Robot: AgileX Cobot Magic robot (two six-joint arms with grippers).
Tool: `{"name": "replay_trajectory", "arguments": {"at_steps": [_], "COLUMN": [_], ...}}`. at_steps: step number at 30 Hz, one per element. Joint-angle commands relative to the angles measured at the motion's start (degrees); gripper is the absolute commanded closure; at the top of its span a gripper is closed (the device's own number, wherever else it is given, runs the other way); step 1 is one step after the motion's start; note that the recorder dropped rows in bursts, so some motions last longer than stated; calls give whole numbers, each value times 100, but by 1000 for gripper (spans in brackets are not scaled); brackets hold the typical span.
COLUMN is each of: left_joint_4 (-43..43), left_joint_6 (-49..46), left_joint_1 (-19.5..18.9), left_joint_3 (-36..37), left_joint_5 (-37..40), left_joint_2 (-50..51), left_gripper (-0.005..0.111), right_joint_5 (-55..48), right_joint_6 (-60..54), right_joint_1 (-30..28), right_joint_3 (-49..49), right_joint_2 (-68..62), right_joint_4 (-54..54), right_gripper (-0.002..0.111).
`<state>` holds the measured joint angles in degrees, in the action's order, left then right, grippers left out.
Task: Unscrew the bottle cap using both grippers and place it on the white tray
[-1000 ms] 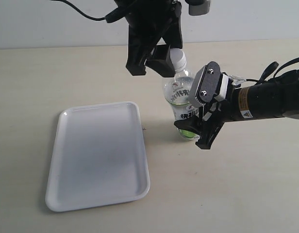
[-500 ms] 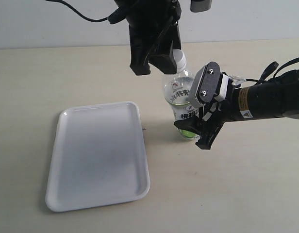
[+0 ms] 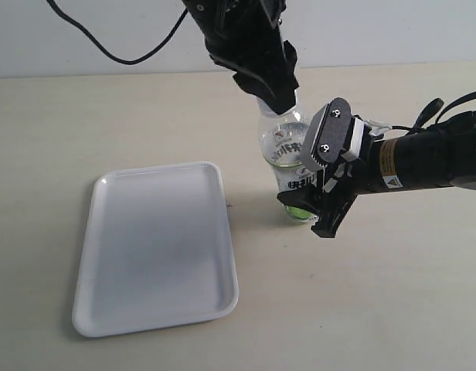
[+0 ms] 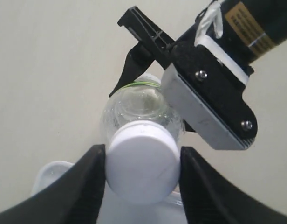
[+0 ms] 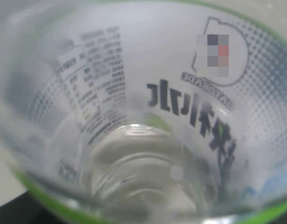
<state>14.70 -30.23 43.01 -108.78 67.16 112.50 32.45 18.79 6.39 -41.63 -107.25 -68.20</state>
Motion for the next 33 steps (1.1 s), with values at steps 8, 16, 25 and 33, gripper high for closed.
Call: {"name": "replay_trajectory", "arguments": {"at_steps": [8,16,25,33], "left_joint_4": [411,388,-363,-703], "left_joint_6": [1590,1179,371,-2494], "left_joint_1": [41,41,41,42], "left_joint_3": [17,17,-241,-537], "left_joint_5": [191,159,250,280], "left_joint_2": [24,24,-23,-57], "left_gripper": [106,38,38,38], "right_joint_5": [-331,-331,-331,-355], "right_joint_6": [103,120,144,144], "right_joint_1": [-7,-7,-7,-7], "right_joint_3": [2,2,2,2], "right_joint_2": [2,2,2,2], "right_joint_4": [-69,-69,-87,-85], "right_gripper": [108,108,108,108]}}
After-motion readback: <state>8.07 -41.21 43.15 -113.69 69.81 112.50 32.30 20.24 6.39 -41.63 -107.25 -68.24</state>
